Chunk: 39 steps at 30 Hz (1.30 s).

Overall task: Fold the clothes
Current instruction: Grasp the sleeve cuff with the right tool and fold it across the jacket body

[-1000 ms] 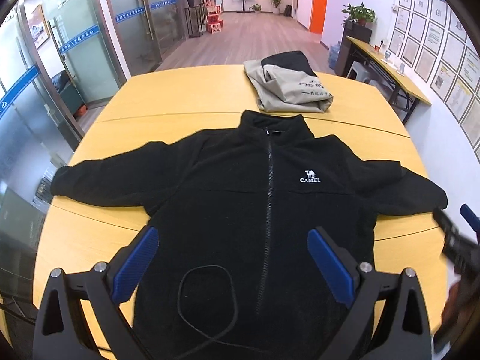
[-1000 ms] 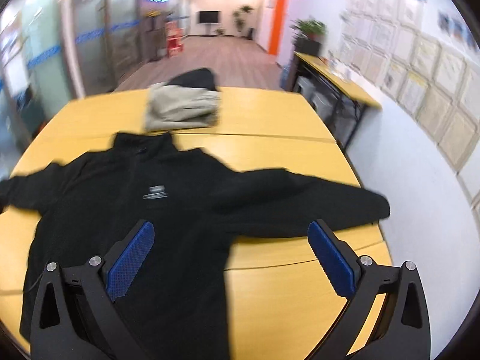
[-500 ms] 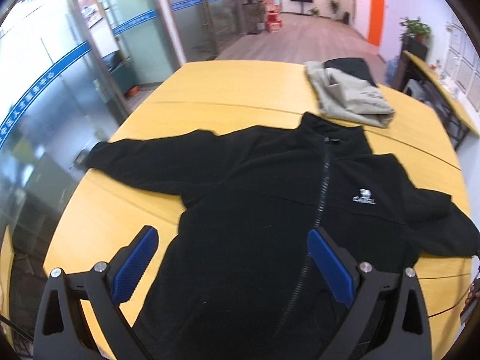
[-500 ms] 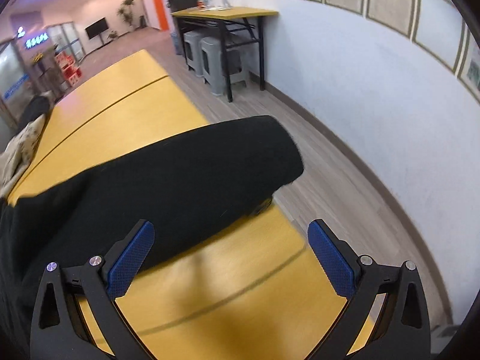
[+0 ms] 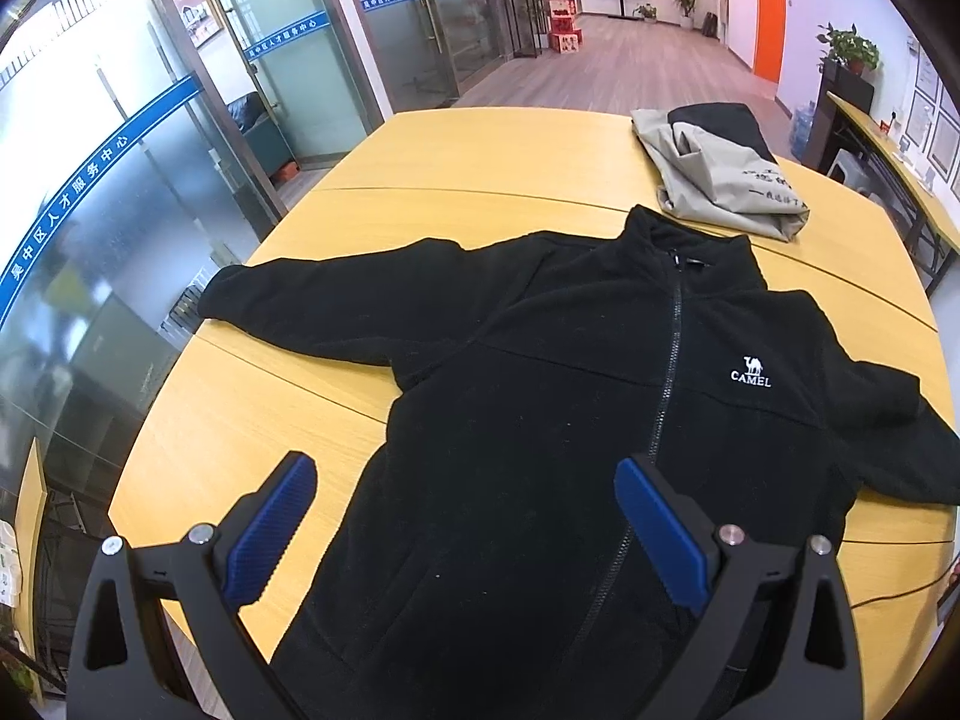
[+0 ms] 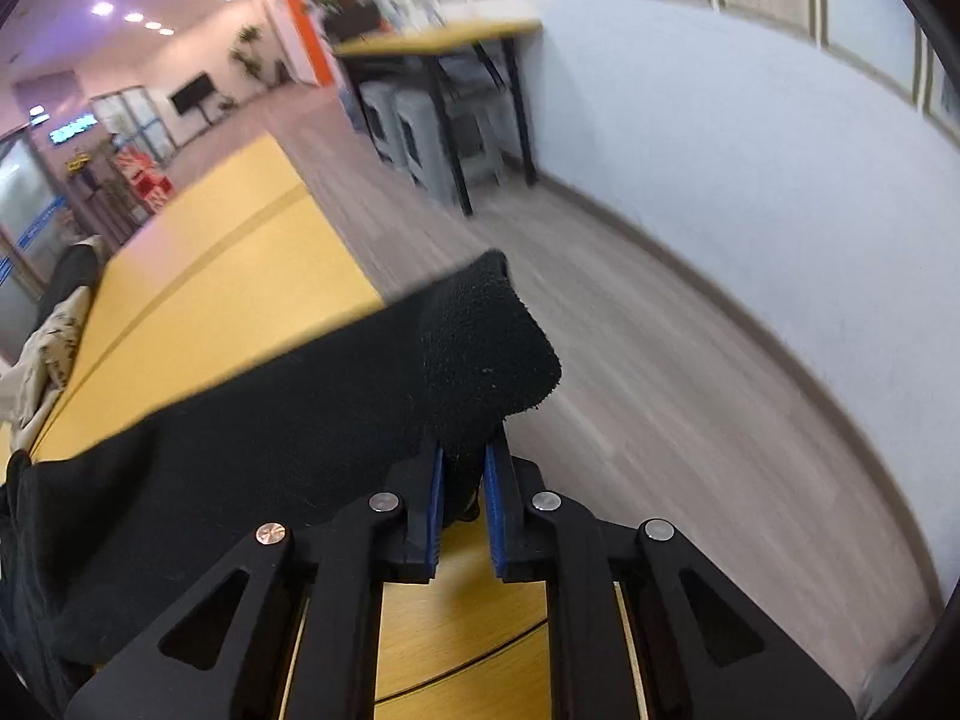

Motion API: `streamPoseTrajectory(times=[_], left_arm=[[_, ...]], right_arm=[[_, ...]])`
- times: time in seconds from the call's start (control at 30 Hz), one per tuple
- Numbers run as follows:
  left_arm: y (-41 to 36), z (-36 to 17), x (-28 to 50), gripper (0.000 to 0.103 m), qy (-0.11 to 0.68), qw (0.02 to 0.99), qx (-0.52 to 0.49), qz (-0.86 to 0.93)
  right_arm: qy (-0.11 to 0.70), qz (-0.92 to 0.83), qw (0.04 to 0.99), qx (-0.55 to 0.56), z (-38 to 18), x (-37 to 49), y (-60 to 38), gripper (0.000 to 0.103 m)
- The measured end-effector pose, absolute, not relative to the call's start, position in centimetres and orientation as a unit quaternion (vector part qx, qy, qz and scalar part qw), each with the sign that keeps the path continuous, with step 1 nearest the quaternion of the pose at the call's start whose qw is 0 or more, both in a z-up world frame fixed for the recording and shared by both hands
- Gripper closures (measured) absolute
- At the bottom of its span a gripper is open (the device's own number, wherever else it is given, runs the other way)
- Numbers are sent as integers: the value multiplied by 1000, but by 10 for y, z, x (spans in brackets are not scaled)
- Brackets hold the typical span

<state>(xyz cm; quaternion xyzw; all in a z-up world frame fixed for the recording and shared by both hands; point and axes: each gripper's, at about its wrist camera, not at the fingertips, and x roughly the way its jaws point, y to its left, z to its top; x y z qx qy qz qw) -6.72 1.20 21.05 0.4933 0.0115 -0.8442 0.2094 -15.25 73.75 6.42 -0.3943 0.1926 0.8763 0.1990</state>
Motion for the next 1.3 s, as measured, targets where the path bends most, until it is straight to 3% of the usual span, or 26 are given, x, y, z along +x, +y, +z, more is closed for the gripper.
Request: streamPoseTrajectory(times=[0.27,0.5,0.7,0.93,1.3], left_arm=[[-31,213,-54,1,30,203,490,-847],[-117,246,-35,1,42,183,471,-862],[-203,267,-15,1,18,166,461,-872],[-286,253,2,1,28,157,470,-868],[-335,220,5,1,60,145,484,-861]], right_arm=[[62,955,167,-237,214,-105,613,93],[-39,979,-12,-202,292,-74,383,93],[-63,962,-76,-256,245,-100,225,93],[-97,935,-117,-320,172,-137,90,93],[-192,878,-234,-371,56,-138,-53,92]])
